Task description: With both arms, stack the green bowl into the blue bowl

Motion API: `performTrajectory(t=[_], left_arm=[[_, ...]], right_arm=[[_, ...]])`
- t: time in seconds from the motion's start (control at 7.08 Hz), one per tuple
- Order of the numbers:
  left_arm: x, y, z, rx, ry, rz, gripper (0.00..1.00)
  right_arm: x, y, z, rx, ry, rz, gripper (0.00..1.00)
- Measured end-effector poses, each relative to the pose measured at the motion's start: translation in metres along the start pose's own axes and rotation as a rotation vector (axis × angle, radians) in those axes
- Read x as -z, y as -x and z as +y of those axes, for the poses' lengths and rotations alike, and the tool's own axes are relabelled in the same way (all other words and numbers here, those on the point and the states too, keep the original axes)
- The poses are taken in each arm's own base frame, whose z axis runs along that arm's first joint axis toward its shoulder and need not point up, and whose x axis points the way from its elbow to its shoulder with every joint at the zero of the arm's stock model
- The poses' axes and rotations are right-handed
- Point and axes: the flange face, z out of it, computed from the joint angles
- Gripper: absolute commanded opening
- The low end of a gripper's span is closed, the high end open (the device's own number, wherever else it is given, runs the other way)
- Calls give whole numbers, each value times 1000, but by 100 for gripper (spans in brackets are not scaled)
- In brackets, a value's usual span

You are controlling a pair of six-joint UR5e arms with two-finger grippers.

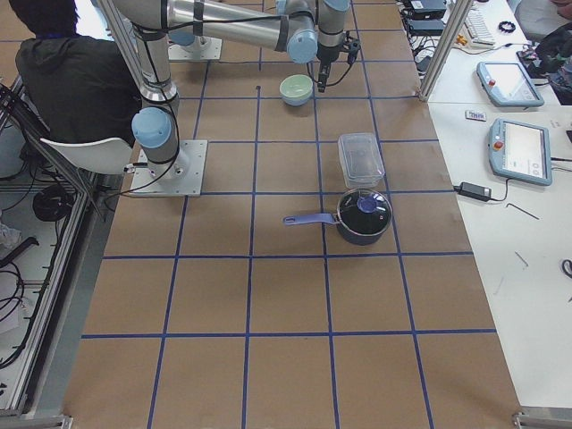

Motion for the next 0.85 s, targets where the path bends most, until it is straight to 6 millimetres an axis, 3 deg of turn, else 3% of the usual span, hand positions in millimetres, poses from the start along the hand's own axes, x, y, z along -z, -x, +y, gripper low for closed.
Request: performTrajectory(t=[0.14, 0.28, 0.85], left_arm=[[0, 0, 0, 0, 1, -2, 100], [0, 0, 0, 0, 1, -2, 100], [0, 1, 1, 1, -1, -6, 100]], right_arm=[[28, -10, 13, 1, -23, 27, 100], [41, -17, 23, 5, -31, 67, 100], [62, -27, 58, 101, 55, 96, 100]])
